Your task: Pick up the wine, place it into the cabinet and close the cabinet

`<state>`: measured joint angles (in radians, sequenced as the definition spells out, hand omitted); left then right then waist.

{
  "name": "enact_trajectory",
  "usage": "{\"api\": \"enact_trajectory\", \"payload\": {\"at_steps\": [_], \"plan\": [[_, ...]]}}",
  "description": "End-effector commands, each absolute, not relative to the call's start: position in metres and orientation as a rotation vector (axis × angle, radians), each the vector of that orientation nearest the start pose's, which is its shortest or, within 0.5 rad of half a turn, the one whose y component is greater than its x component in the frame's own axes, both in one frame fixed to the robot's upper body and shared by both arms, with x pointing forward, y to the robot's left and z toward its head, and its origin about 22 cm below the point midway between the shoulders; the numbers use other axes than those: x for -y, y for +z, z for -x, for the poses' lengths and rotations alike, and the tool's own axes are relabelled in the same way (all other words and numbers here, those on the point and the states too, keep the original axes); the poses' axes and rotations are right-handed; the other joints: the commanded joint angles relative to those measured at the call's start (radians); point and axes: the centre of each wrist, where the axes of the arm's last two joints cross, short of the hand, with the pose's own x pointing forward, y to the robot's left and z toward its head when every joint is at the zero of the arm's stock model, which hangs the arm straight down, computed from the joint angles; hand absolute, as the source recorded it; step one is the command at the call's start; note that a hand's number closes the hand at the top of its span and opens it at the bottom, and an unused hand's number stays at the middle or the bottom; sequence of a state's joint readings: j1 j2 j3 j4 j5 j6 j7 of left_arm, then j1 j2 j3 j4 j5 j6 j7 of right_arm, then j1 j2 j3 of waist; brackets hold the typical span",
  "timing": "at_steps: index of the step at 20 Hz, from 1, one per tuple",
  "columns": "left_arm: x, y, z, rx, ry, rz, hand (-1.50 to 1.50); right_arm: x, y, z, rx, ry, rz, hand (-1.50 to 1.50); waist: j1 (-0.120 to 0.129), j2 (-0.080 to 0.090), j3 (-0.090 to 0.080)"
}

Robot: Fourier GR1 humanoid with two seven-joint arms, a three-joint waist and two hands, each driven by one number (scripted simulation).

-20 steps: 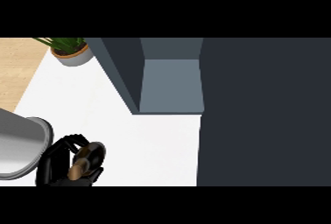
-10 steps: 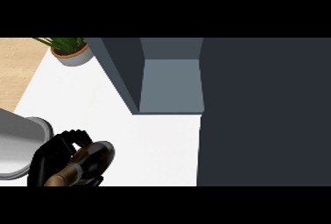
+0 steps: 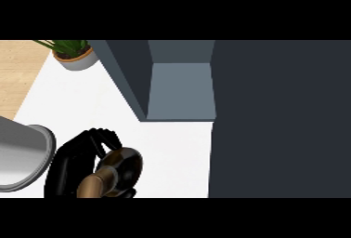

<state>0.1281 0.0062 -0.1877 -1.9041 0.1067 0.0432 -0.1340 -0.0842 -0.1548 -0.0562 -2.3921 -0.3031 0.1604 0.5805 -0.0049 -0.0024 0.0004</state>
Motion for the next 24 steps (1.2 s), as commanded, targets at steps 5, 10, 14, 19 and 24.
{"api": "enact_trajectory", "payload": {"at_steps": [5, 10, 14, 19, 24], "plan": [[-0.134, 0.108, -0.226, 1.907, 0.041, 0.293, 1.5, 0.235, 0.212, -0.136, 1.909, 0.302, -0.301, -1.5, -0.013, 0.0, 0.0], [-0.102, 0.121, -0.225, 1.917, 0.042, 0.29, 1.5, 0.247, 0.212, -0.15, 1.908, 0.286, -0.275, -1.5, -0.005, 0.001, 0.0], [-0.073, 0.12, -0.246, 1.906, 0.056, 0.263, 1.5, 0.247, 0.213, -0.152, 1.919, 0.296, -0.293, -1.5, -0.014, 0.002, 0.0], [-0.068, 0.12, -0.235, 1.918, 0.07, 0.237, 1.5, 0.249, 0.209, -0.135, 1.919, 0.288, -0.284, -1.5, -0.007, 0.0, 0.0], [-0.048, 0.141, -0.274, 1.917, 0.095, 0.182, 1.5, 0.235, 0.214, -0.135, 1.938, 0.308, -0.276, -1.5, -0.016, 0.002, -0.001]]}}
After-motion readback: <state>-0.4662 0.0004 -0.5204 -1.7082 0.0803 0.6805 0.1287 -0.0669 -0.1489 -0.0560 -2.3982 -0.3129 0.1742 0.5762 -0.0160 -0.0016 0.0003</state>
